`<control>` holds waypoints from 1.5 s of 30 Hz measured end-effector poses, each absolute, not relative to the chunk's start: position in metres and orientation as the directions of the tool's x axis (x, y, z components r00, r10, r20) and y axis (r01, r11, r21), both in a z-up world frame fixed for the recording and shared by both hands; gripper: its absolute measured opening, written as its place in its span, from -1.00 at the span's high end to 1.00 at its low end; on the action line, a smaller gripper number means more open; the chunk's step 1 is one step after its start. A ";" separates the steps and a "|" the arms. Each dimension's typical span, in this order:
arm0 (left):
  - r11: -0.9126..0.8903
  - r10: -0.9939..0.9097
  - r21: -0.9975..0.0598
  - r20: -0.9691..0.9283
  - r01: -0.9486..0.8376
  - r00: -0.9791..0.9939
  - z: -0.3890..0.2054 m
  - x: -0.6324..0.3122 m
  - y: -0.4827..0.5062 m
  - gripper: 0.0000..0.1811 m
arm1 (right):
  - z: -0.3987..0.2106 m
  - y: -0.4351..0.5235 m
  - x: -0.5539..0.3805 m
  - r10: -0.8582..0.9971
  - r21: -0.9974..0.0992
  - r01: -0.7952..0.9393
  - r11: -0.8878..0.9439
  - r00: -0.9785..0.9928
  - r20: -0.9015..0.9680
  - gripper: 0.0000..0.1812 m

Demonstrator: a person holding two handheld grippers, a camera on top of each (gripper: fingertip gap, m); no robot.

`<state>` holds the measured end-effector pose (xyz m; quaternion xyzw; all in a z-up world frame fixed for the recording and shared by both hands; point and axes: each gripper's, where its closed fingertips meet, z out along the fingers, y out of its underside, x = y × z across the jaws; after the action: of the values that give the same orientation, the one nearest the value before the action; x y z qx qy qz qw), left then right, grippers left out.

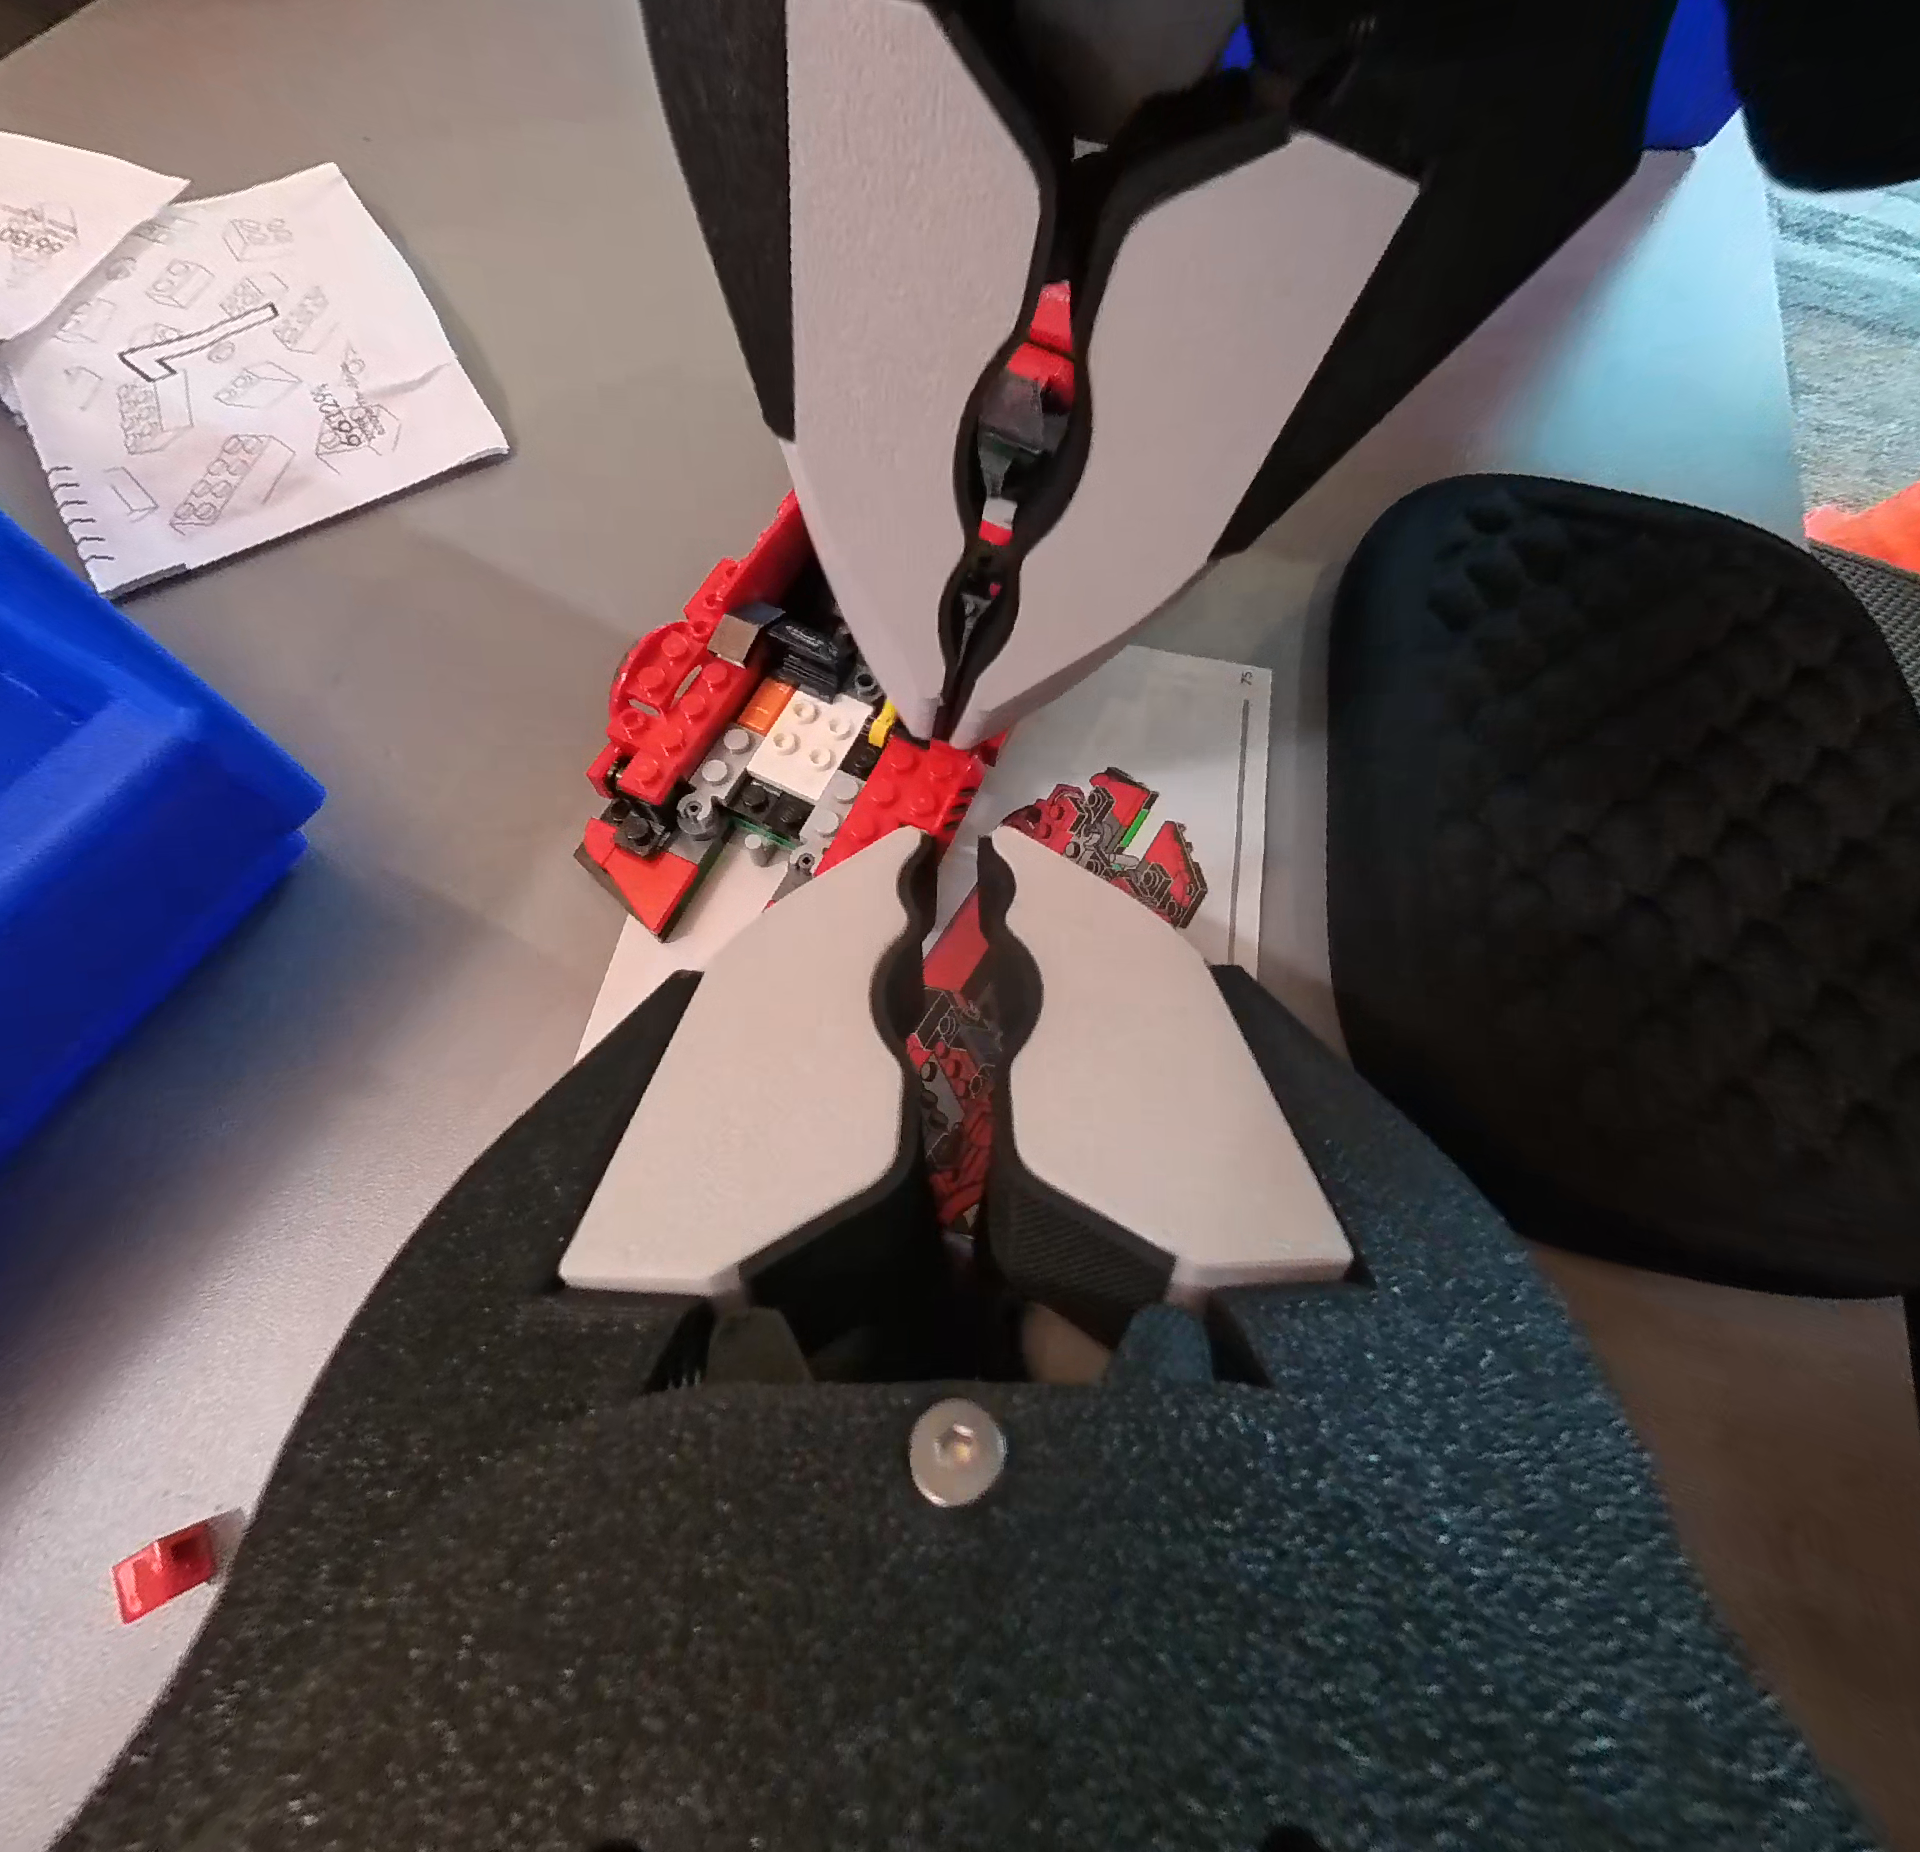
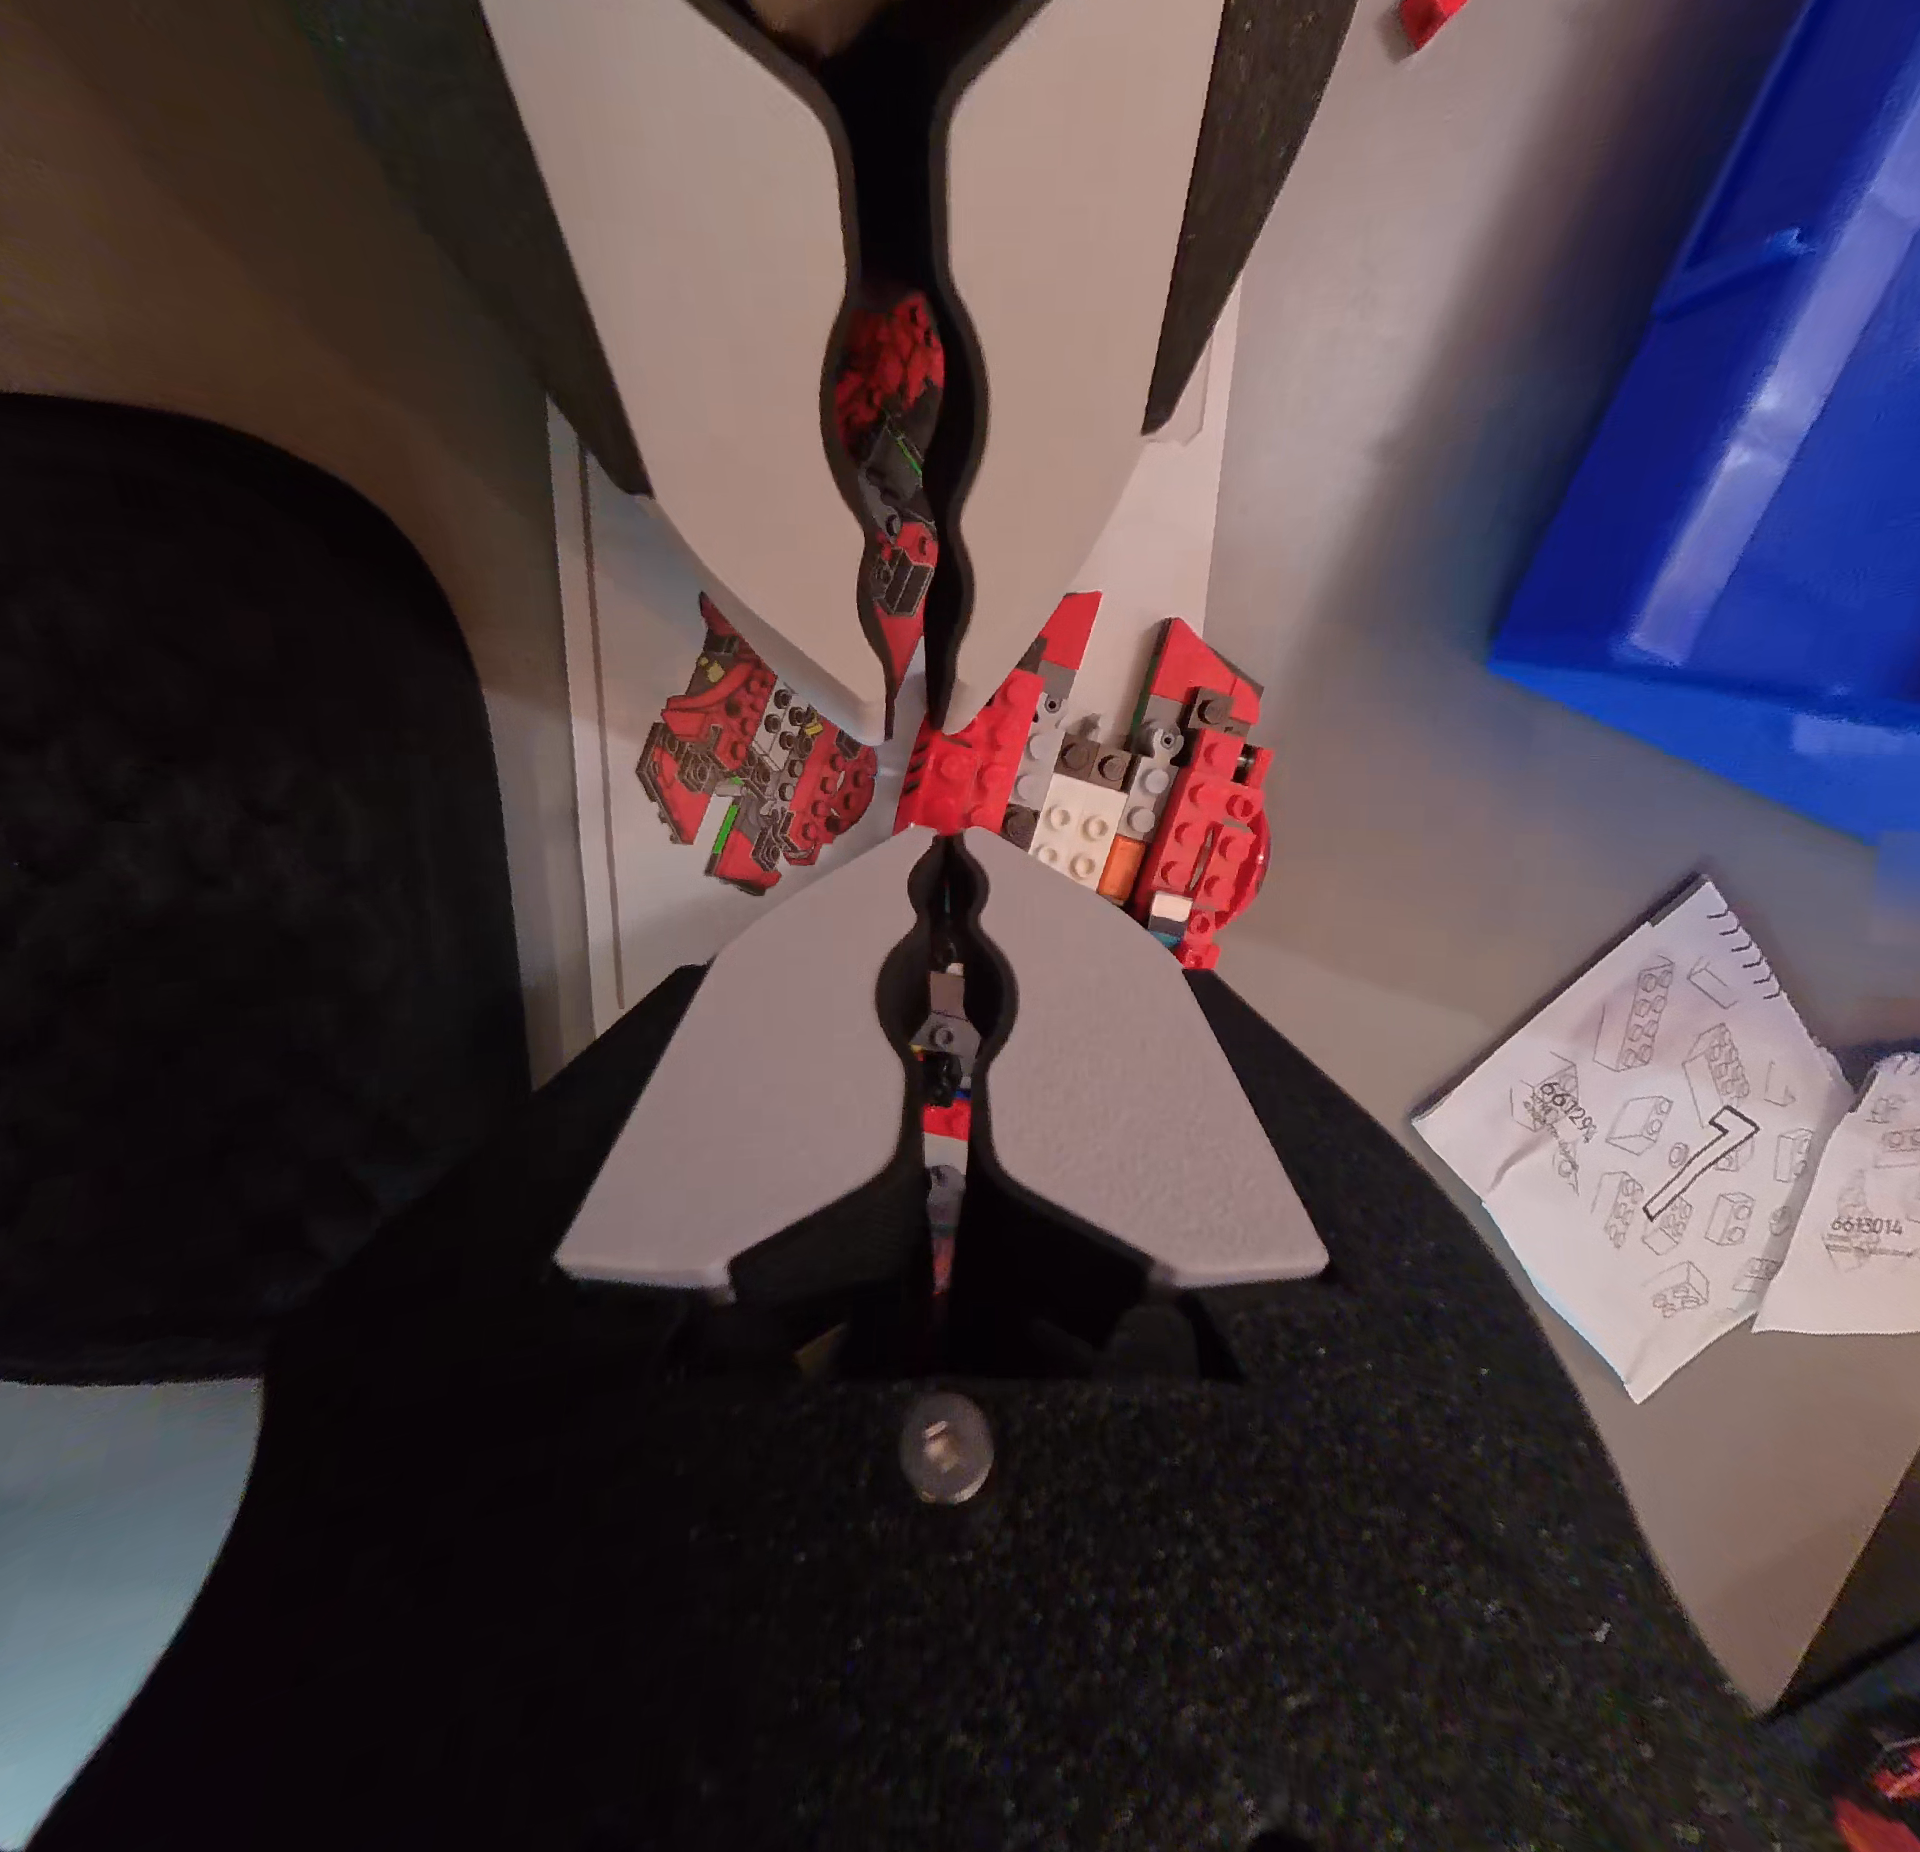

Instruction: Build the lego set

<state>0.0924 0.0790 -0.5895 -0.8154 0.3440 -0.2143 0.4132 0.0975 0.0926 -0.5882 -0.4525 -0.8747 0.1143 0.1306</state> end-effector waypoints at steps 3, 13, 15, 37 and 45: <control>-0.424 -0.739 -0.821 0.070 -0.381 0.671 -0.590 0.092 0.079 0.93 | -0.588 0.093 0.098 0.821 -0.298 0.769 0.565 -0.559 0.113 1.00; -0.430 -0.742 -0.820 0.083 -0.377 0.665 -0.590 0.093 0.078 0.94 | -0.589 0.092 0.098 0.833 -0.310 0.777 0.549 -0.540 0.121 1.00; -0.429 -0.744 -0.820 0.084 -0.378 0.663 -0.590 0.093 0.078 0.94 | -0.590 0.091 0.099 0.832 -0.306 0.777 0.550 -0.542 0.119 1.00; -0.441 -0.732 -0.824 0.099 -0.357 0.675 -0.589 0.090 0.079 0.92 | -0.587 0.097 0.100 0.861 -0.361 0.795 0.487 -0.507 0.044 1.00; -0.446 -0.732 -0.818 0.101 -0.362 0.673 -0.590 0.091 0.079 0.92 | -0.588 0.096 0.099 0.843 -0.332 0.785 0.523 -0.534 0.066 0.99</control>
<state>0.0908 0.0787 -0.5905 -0.8193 0.3341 -0.2275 0.4067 0.0987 0.0957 -0.5879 -0.4699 -0.8658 0.1323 0.1097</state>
